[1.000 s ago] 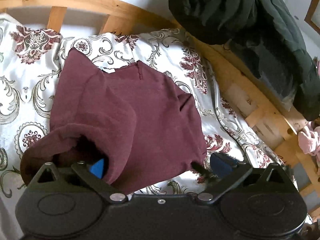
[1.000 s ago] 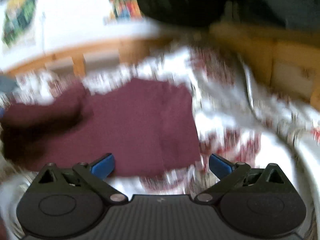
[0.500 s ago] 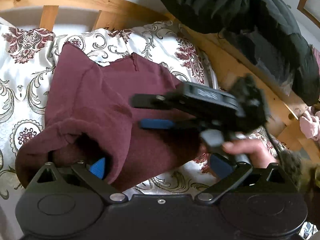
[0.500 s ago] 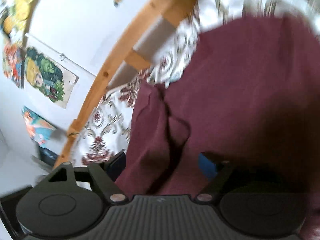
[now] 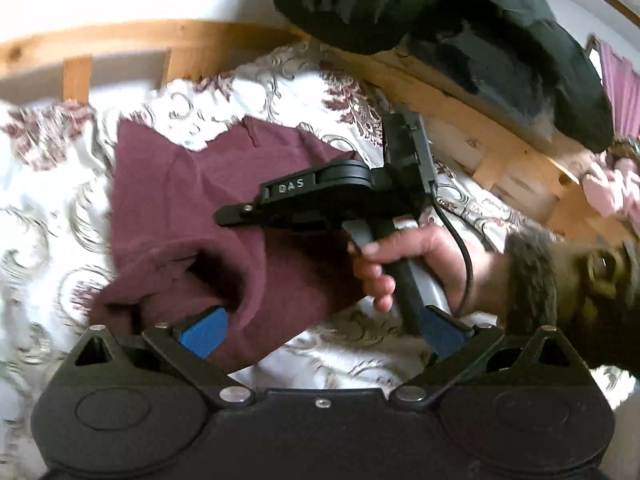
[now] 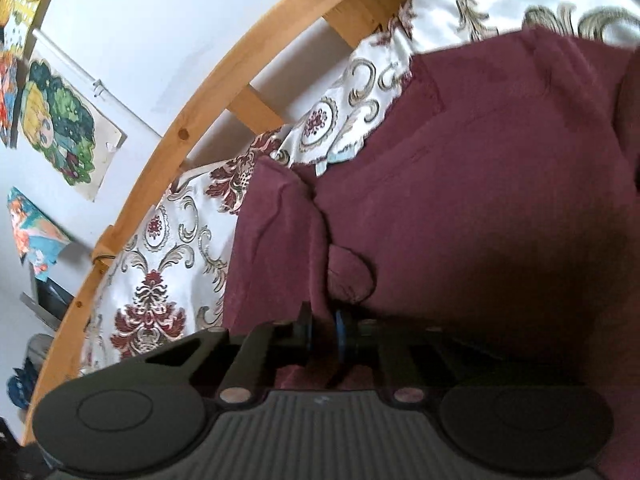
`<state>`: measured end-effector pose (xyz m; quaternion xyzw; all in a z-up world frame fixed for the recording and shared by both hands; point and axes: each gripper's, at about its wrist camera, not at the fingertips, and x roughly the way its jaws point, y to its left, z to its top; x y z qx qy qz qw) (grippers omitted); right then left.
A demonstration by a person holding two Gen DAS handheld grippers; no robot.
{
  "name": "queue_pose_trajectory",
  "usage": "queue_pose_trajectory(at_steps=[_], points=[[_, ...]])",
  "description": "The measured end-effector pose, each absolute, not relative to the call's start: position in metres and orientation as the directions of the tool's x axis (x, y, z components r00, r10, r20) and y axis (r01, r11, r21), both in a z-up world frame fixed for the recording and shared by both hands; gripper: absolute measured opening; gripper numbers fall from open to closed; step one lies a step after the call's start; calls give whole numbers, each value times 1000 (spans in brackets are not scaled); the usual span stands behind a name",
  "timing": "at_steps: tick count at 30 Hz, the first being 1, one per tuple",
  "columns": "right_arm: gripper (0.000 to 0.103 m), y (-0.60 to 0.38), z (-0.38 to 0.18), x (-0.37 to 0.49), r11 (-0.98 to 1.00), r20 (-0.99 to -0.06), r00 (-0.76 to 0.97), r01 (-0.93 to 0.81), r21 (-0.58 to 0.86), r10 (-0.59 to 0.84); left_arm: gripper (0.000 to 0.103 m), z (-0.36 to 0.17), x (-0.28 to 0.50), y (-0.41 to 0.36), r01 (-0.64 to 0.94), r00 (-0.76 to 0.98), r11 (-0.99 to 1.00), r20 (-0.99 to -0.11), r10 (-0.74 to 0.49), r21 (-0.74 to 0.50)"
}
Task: Fold small clothes
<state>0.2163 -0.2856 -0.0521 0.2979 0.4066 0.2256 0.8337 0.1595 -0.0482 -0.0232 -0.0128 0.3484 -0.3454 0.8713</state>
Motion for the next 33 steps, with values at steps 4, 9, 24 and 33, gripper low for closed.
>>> queue_pose_trajectory(at_steps=[4,9,24,33], points=[[12,-284,-42,214,756,-550,590,-168,632,591,102,-19,133,-25,549,634,815,-544,-550,-183],[13,-283,-41,213,766,-562,592,-157,624,579,102,-42,133,-8,448,709,882,-542,-451,-147],[60,-281,-52,216,733,-562,575,-103,672,595,94,-85,165,-14,469,703,873,-540,-462,-136],[18,-272,-44,220,776,-566,606,-141,615,559,59,-86,159,-18,453,755,888,-495,-431,-83]])
